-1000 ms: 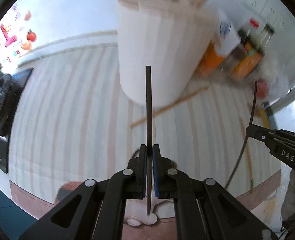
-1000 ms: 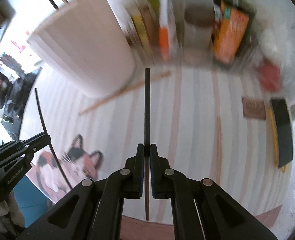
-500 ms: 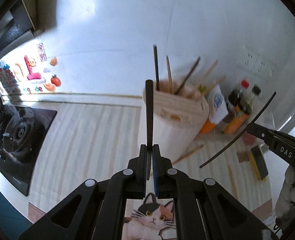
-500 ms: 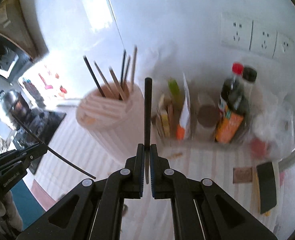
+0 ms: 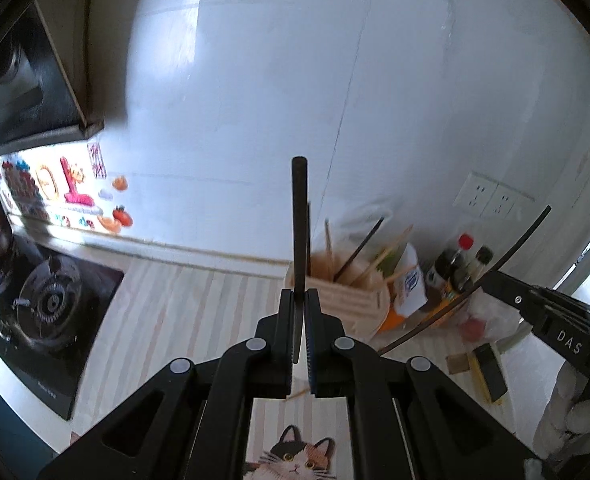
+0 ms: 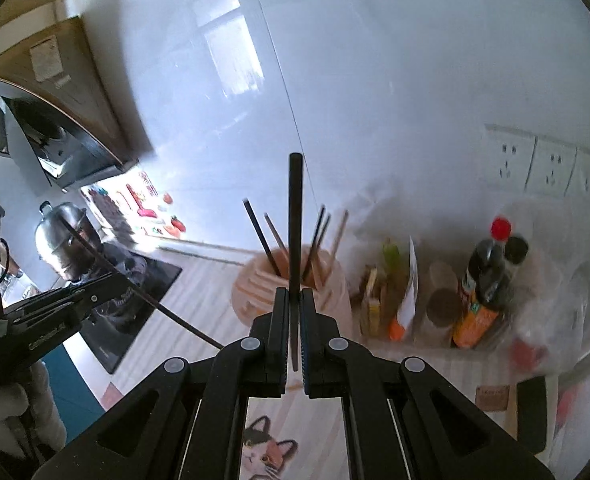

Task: Organize utensils
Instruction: 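Lift both dark chopsticks and carry them over the cream holder, then lower the chopsticks into the holder and open both tools, then move both open tools back down to the wooden chopsticks on the mat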

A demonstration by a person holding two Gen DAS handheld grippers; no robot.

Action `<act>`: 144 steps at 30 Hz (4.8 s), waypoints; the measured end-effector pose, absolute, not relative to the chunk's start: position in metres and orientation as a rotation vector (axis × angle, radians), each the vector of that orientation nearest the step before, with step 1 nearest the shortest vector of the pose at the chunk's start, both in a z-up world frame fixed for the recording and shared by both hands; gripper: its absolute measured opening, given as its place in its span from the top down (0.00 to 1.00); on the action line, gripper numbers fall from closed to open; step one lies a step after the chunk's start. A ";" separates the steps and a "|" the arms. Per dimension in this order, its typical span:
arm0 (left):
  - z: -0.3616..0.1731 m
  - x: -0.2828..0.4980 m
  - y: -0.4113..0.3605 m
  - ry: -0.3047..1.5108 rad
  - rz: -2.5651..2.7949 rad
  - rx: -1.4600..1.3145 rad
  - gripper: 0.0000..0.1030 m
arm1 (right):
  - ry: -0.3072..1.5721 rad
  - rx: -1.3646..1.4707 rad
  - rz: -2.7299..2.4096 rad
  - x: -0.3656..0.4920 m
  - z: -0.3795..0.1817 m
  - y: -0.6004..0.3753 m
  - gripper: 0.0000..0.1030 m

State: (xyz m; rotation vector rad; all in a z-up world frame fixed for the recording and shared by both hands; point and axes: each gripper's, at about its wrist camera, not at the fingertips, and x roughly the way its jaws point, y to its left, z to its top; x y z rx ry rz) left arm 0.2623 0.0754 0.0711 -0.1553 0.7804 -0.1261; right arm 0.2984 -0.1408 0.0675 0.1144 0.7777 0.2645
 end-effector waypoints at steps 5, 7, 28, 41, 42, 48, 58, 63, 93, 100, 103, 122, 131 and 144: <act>0.096 0.272 0.070 0.729 -0.161 -0.155 0.98 | 0.737 0.125 0.272 0.300 0.096 -0.138 0.95; 0.102 0.280 0.067 0.718 -0.178 -0.155 0.98 | 0.723 0.133 0.271 0.303 0.105 -0.137 0.95; 0.088 0.382 0.052 0.781 -0.273 -0.134 0.98 | 0.710 0.153 0.159 0.378 0.103 -0.137 0.95; 0.052 0.400 0.046 0.913 -0.279 -0.101 0.97 | 0.799 0.148 0.157 0.409 0.069 -0.137 0.95; 0.051 0.400 0.047 0.930 -0.268 -0.114 0.95 | 0.818 0.143 0.164 0.410 0.066 -0.136 0.95; 0.070 0.381 0.053 0.884 -0.226 -0.126 0.41 | 0.897 0.215 0.187 0.413 0.051 -0.145 0.43; 0.000 0.314 0.059 0.855 -0.114 0.036 0.00 | 0.882 0.359 -0.049 0.329 0.021 -0.236 0.33; -0.112 0.299 0.023 1.078 -0.164 0.244 0.00 | 1.108 0.404 -0.188 0.294 -0.078 -0.283 0.33; -0.210 0.278 -0.050 1.242 -0.532 0.305 0.72 | 1.378 0.471 -0.371 0.223 -0.215 -0.350 0.33; -0.231 0.296 -0.005 1.199 -0.405 0.233 0.51 | 1.384 0.501 -0.360 0.221 -0.225 -0.351 0.33; -0.238 0.304 -0.002 1.175 -0.415 0.228 0.51 | 1.386 0.505 -0.354 0.219 -0.227 -0.349 0.33; -0.215 0.263 -0.079 1.275 -0.663 0.130 0.48 | 1.374 0.554 -0.387 0.195 -0.225 -0.376 0.33; -0.235 0.262 -0.149 1.323 -0.652 0.352 0.55 | 1.390 0.516 -0.368 0.187 -0.227 -0.374 0.33; -0.244 0.237 -0.125 1.396 -0.378 0.245 0.96 | 1.453 0.430 -0.299 0.180 -0.246 -0.353 0.33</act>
